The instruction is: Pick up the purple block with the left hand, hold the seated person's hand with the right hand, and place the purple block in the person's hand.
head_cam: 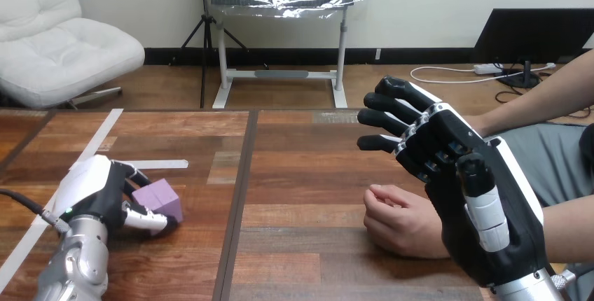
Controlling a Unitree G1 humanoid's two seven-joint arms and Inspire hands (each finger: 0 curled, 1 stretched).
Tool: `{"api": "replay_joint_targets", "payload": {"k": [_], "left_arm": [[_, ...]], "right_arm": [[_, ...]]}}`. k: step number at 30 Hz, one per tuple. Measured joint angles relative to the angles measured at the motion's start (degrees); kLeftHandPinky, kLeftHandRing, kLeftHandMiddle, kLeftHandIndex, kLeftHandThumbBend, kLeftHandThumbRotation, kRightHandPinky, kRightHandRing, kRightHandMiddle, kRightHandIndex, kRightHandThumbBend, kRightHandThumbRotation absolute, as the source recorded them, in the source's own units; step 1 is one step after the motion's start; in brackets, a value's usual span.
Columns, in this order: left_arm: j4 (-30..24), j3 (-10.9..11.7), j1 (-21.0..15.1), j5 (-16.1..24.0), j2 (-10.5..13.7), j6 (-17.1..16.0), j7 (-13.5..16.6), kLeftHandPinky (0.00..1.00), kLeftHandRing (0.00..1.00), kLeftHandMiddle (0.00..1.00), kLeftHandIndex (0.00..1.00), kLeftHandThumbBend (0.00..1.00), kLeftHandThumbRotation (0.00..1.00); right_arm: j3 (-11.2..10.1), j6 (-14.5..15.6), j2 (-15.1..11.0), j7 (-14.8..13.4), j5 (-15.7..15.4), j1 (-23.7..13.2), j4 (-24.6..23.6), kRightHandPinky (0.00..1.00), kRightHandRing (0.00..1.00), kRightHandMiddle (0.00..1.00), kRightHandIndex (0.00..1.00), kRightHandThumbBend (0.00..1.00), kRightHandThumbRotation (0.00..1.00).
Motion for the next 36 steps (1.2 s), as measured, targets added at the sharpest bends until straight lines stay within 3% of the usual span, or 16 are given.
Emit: {"api": "replay_joint_targets", "payload": {"k": [13,29,36], "left_arm": [[-2.01,0.51,0.77,-2.82,-0.48,-0.36,0.93,0.12,0.18,0.27,0.49,0.65,0.0],[-14.03,3.14,5.89,-5.94,-1.96,-0.34,1.13,0.15,0.22,0.33,0.48,0.64,0.0],[-19.88,4.05,8.63,-7.08,-3.02,0.44,1.1,0.19,0.26,0.36,0.47,0.62,0.0]], "right_arm": [[-1.17,-2.1,-0.53,-1.03,-5.55,-1.72,3.0,0.73,0.82,0.83,0.84,0.93,0.8],[-3.82,-3.79,-2.98,-4.41,-14.34,-5.14,8.08,0.75,0.81,0.82,0.83,0.9,0.81],[-4.77,-4.49,-4.79,-4.59,-15.74,-6.27,10.71,0.77,0.83,0.84,0.84,0.86,0.78]]}}
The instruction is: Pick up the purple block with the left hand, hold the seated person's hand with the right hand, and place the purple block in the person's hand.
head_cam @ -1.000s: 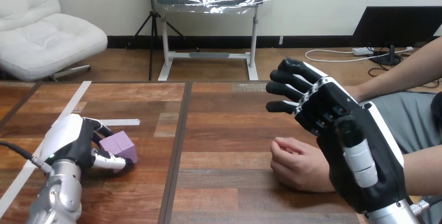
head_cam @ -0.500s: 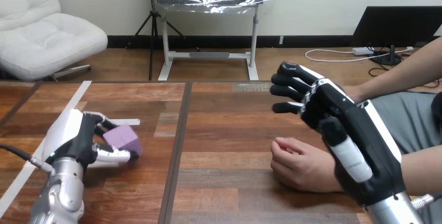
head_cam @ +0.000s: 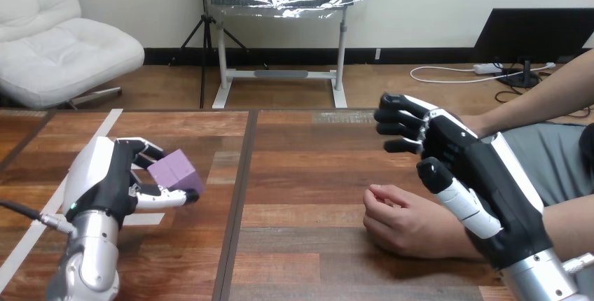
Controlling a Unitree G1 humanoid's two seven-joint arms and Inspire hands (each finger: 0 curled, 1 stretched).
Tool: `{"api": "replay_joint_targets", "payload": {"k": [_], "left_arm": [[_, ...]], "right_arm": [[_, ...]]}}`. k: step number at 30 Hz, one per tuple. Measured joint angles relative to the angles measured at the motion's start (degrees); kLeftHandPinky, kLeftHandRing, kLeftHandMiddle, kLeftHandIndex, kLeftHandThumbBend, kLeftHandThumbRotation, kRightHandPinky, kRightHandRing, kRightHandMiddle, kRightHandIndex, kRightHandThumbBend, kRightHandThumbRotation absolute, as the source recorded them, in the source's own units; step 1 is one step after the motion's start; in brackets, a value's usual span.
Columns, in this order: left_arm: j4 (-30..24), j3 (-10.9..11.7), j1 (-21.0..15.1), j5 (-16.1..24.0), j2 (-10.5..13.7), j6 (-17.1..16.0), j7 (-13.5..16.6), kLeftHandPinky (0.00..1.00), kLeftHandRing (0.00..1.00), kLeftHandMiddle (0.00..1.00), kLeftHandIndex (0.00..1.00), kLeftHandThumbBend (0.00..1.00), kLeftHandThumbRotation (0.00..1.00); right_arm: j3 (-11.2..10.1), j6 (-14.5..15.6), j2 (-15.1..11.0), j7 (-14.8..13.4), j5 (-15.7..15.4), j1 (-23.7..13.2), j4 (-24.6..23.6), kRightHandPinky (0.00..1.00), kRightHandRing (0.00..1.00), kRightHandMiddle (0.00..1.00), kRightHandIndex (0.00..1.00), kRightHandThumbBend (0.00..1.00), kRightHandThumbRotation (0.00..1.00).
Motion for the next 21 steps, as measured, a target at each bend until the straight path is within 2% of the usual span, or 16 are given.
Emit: {"api": "replay_joint_targets", "payload": {"k": [12,21], "left_arm": [[-9.75,1.77,5.37,-2.68,-2.23,0.55,-0.22,0.27,0.34,0.41,0.46,0.61,0.0],[-16.94,2.83,9.43,-3.34,-3.85,1.31,-0.45,0.3,0.36,0.42,0.46,0.59,0.0]], "right_arm": [[-1.0,-2.86,-4.5,-0.18,-3.56,-3.24,7.04,0.78,0.85,0.85,0.85,0.86,0.71],[-1.88,-5.31,-7.99,-0.37,-6.07,-6.23,12.88,0.77,0.84,0.86,0.86,0.86,0.7]]}}
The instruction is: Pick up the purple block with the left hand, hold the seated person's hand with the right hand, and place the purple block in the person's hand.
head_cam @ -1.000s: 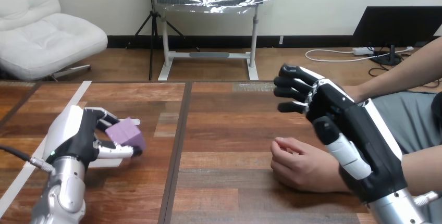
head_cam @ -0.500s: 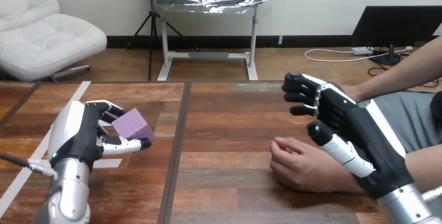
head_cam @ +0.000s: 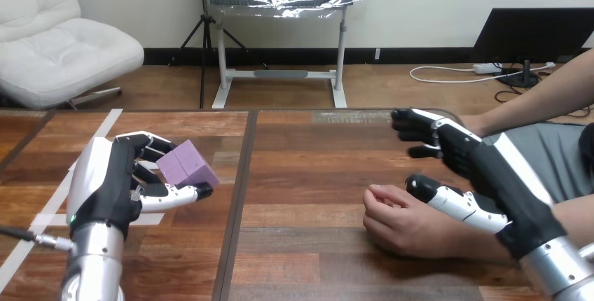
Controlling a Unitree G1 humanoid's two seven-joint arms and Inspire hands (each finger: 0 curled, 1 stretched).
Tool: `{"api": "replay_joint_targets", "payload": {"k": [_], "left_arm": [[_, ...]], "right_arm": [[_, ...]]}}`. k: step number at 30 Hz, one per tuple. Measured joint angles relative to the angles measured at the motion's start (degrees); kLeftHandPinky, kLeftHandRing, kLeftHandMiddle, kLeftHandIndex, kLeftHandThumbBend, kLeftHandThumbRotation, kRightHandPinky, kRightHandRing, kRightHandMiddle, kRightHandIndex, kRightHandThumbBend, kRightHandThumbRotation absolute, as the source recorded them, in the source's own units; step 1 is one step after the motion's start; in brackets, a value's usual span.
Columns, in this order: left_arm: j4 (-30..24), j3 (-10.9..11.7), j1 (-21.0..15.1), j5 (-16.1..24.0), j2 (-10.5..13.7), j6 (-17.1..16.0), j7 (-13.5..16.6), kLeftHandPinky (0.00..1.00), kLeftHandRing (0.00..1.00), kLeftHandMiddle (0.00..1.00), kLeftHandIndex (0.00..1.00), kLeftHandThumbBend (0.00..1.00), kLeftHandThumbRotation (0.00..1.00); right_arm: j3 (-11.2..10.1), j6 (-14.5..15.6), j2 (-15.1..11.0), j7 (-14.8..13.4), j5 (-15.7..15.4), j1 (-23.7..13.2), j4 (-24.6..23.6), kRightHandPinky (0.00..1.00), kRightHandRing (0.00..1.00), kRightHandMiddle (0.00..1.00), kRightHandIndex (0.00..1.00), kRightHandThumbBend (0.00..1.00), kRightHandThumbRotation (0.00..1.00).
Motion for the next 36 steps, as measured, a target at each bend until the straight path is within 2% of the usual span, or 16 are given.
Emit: {"api": "replay_joint_targets", "payload": {"k": [17,27,36], "left_arm": [[-12.13,1.61,5.95,-2.06,-2.1,0.8,-0.96,0.29,0.35,0.4,0.44,0.58,0.0],[-18.1,3.15,6.75,-2.9,-2.38,0.49,-1.86,0.29,0.35,0.39,0.44,0.57,0.0],[-21.47,4.41,6.67,-3.92,-2.37,-1.21,-2.39,0.28,0.34,0.39,0.43,0.57,0.0]], "right_arm": [[-0.31,-1.46,-7.62,-0.75,-7.11,-4.22,7.72,0.73,0.84,0.87,0.88,0.9,0.68],[-0.3,-3.17,-11.74,-2.61,-12.1,-7.11,12.16,0.71,0.83,0.87,0.87,0.89,0.64],[-0.2,-3.76,-15.01,-3.15,-14.01,-9.62,15.19,0.7,0.84,0.88,0.88,0.89,0.58]]}}
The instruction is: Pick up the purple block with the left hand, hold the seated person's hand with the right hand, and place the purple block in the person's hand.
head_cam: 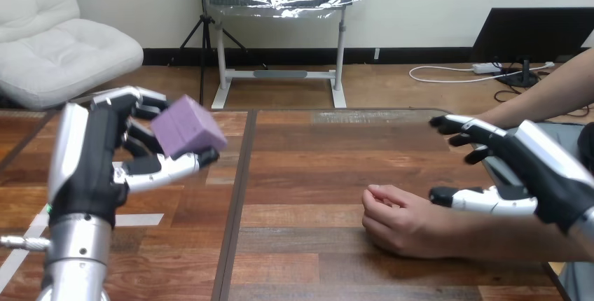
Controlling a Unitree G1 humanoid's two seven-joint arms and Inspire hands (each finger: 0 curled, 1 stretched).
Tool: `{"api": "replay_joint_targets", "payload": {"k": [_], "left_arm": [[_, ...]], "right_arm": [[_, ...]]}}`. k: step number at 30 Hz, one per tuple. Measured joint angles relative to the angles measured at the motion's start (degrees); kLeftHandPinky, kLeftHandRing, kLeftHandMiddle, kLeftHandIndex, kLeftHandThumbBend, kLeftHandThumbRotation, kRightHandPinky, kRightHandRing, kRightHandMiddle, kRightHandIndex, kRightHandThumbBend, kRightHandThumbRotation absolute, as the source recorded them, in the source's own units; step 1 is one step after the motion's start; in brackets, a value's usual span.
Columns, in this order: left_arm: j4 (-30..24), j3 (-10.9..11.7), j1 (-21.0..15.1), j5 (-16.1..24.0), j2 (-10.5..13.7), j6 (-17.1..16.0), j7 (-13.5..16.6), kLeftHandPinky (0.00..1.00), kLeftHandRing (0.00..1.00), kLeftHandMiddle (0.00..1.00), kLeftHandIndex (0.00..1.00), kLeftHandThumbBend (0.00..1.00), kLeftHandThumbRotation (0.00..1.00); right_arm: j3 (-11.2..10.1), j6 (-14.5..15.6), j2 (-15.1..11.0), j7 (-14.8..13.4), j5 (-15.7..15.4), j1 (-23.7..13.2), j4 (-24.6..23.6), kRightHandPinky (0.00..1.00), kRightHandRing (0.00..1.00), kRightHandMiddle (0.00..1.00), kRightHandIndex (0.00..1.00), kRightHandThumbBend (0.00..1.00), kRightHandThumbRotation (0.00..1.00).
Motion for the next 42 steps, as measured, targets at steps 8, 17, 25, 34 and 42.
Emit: {"api": "replay_joint_targets", "payload": {"k": [8,17,25,34,42], "left_arm": [[-0.24,0.34,-0.03,-0.25,-0.03,-0.92,-0.72,0.28,0.33,0.38,0.43,0.58,0.0],[-0.23,0.35,-0.02,-0.63,-0.16,-1.02,-1.6,0.28,0.33,0.38,0.43,0.58,0.0],[-0.23,0.41,0.0,-1.34,-0.28,-1.35,-1.71,0.27,0.33,0.38,0.42,0.58,0.0],[-0.23,0.62,0.0,-2.22,-0.29,-1.57,-1.73,0.27,0.33,0.38,0.42,0.58,0.0],[-0.23,0.64,0.0,-2.4,-0.29,-1.73,-1.74,0.27,0.33,0.38,0.42,0.57,0.0]], "right_arm": [[0.35,-0.23,-1.97,0.0,-1.25,-1.71,2.43,0.68,0.84,0.88,0.88,0.9,0.53],[1.64,-0.52,-4.01,0.03,-3.59,-2.49,4.81,0.68,0.84,0.88,0.88,0.91,0.47],[3.05,-0.52,-5.49,0.21,-5.3,-2.5,6.44,0.69,0.85,0.88,0.88,0.93,0.42],[4.25,0.19,-6.97,2.25,-5.41,-2.5,7.15,0.72,0.86,0.88,0.88,0.96,0.36],[4.64,2.17,-7.93,4.33,-5.53,-2.5,6.68,0.74,0.87,0.89,0.89,0.95,0.32]]}}
